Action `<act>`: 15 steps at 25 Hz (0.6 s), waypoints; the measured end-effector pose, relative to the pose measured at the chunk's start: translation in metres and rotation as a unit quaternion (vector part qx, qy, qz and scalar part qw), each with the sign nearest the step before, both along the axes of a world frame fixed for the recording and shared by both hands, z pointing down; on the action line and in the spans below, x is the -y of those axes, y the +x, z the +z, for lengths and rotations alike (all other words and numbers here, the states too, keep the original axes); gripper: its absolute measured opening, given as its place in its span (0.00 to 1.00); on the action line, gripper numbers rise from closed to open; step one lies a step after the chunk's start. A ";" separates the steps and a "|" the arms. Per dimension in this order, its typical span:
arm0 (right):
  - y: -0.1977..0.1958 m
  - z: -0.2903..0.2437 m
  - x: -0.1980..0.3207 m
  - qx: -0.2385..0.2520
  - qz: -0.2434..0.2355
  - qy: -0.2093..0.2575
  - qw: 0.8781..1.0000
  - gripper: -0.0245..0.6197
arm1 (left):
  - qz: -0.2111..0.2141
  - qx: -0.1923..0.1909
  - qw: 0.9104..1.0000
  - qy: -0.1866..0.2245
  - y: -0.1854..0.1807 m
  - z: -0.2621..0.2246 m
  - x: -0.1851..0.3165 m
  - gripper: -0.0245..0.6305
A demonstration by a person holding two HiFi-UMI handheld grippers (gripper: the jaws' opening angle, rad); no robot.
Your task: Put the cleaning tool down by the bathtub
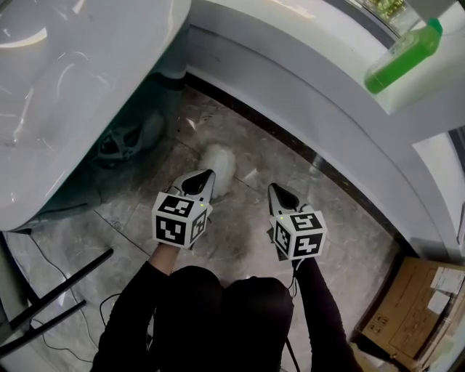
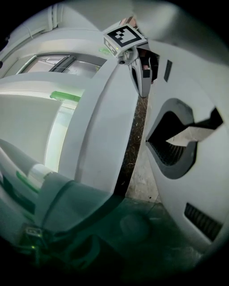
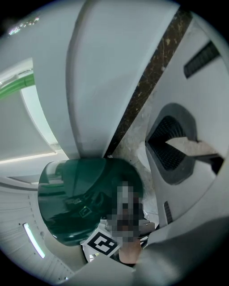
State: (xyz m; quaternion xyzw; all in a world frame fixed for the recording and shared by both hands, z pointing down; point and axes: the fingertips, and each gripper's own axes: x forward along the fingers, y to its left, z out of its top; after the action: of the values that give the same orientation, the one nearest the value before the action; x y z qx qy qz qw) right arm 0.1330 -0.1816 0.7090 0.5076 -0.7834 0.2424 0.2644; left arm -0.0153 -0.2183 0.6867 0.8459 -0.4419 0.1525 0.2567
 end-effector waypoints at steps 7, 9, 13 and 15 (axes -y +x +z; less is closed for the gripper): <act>-0.007 0.000 0.000 -0.016 -0.018 0.002 1.000 0.04 | -0.005 0.001 1.000 -0.010 -0.006 0.006 -0.002 0.05; -0.010 0.000 0.000 -0.018 -0.022 0.003 1.000 0.04 | -0.006 0.003 1.000 -0.012 -0.007 0.007 -0.001 0.05; -0.014 0.001 0.000 -0.029 -0.031 0.004 0.999 0.04 | -0.006 0.004 1.000 -0.015 -0.008 0.011 0.000 0.05; -0.016 0.001 0.000 -0.034 -0.034 0.004 0.999 0.04 | -0.005 0.004 1.000 -0.017 -0.009 0.012 0.001 0.05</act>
State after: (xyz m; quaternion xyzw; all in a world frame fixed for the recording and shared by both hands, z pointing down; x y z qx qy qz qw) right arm 0.1174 -0.1821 0.7096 0.4895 -0.7921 0.2125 0.2964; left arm -0.0239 -0.2194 0.6991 0.8385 -0.4448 0.1619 0.2699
